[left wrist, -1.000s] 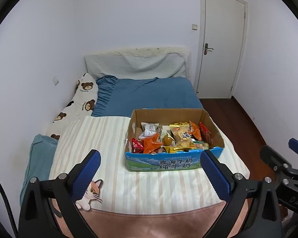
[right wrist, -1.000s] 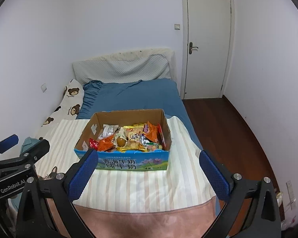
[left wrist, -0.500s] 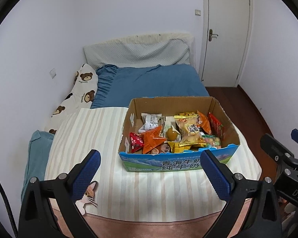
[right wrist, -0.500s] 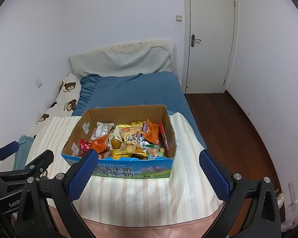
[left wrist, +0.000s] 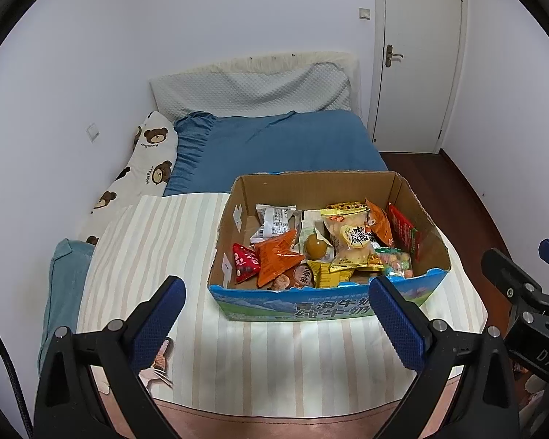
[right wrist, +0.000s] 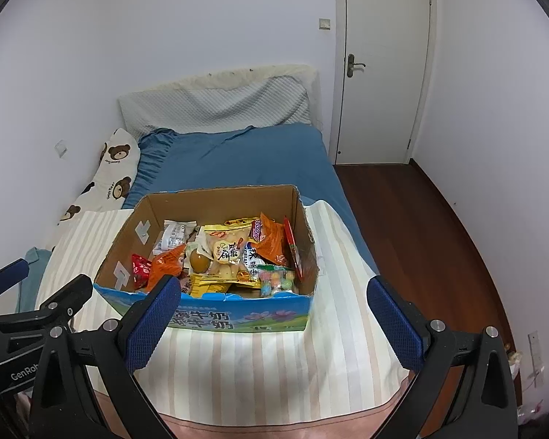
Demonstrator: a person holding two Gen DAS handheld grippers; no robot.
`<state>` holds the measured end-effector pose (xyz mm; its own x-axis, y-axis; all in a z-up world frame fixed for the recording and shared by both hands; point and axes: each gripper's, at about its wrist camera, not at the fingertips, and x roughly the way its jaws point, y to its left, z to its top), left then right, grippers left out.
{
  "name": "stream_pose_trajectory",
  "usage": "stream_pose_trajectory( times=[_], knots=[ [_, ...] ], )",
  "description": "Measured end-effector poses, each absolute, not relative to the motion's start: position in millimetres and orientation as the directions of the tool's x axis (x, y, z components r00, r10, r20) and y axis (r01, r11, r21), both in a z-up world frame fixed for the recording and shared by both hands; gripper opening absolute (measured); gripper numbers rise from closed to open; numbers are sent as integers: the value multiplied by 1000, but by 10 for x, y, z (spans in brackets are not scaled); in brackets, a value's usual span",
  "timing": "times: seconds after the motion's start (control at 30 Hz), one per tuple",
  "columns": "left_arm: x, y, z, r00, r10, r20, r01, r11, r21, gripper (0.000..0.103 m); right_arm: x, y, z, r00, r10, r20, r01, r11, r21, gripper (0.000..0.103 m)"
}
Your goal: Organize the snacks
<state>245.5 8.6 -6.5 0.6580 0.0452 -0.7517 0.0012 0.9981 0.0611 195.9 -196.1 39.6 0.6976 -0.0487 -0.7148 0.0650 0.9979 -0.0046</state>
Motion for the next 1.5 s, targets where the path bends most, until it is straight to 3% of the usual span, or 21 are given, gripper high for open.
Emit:
stream_pose_trajectory(
  times=[1.5],
  knots=[
    [2418, 88, 7, 664, 56, -745, -17, 998, 60, 103, 1837, -2006, 390, 689, -52, -723, 81, 997, 6, 103]
  ],
)
